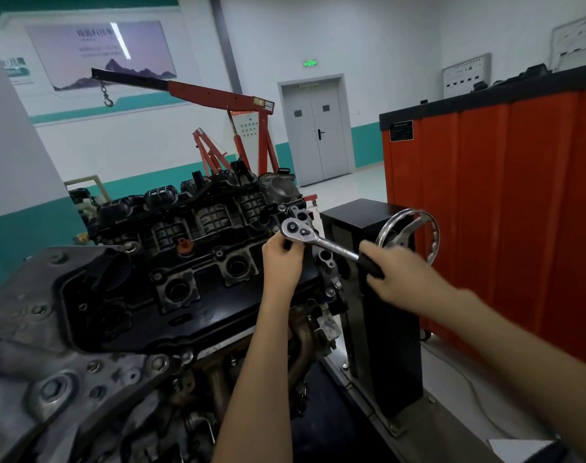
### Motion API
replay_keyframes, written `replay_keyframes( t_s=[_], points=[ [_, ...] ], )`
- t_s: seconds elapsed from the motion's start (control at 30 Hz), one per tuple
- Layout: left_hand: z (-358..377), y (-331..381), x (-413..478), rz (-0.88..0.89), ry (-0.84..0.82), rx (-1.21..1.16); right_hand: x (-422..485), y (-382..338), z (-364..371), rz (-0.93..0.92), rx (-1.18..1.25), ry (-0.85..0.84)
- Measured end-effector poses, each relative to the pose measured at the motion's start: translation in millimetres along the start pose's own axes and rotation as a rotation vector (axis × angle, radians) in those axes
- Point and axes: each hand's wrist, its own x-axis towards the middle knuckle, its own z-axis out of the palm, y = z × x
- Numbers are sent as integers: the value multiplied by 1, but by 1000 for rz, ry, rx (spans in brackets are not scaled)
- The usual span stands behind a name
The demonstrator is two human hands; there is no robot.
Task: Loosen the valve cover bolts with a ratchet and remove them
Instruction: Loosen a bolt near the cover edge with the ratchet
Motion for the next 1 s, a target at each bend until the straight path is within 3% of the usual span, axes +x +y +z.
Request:
replay_keyframes(
  t_s=[0.13, 0.27, 0.37, 0.47, 0.53, 0.6, 0.67, 0.83, 1.0],
  points=[
    [5, 0, 0, 21, 25, -37, -40, -63, 63, 246, 623, 60],
    [5, -2, -1, -5, 27, -105, -36, -100, 91, 264, 779, 77],
    [0, 0, 1, -20, -18, -46, -34, -57, 62, 193, 595, -11],
    [-1, 5, 2, 29, -91, 65, -14, -2, 10, 65, 225, -124],
    [-1, 5, 1, 62, -81, 65, 8, 16, -15, -36, -54, -103],
    [1, 4, -1, 67, -51, 50, 14, 19, -16, -64, -163, -34],
    [3, 2, -3, 64, -17, 39, -1, 10, 6, 14, -20, 17],
    [7, -3, -3, 58, 26, -15, -43, -68, 82, 270, 701, 107],
    [5, -3, -1, 70, 18, 2, -38, -87, 96, 302, 786, 91]
  ],
)
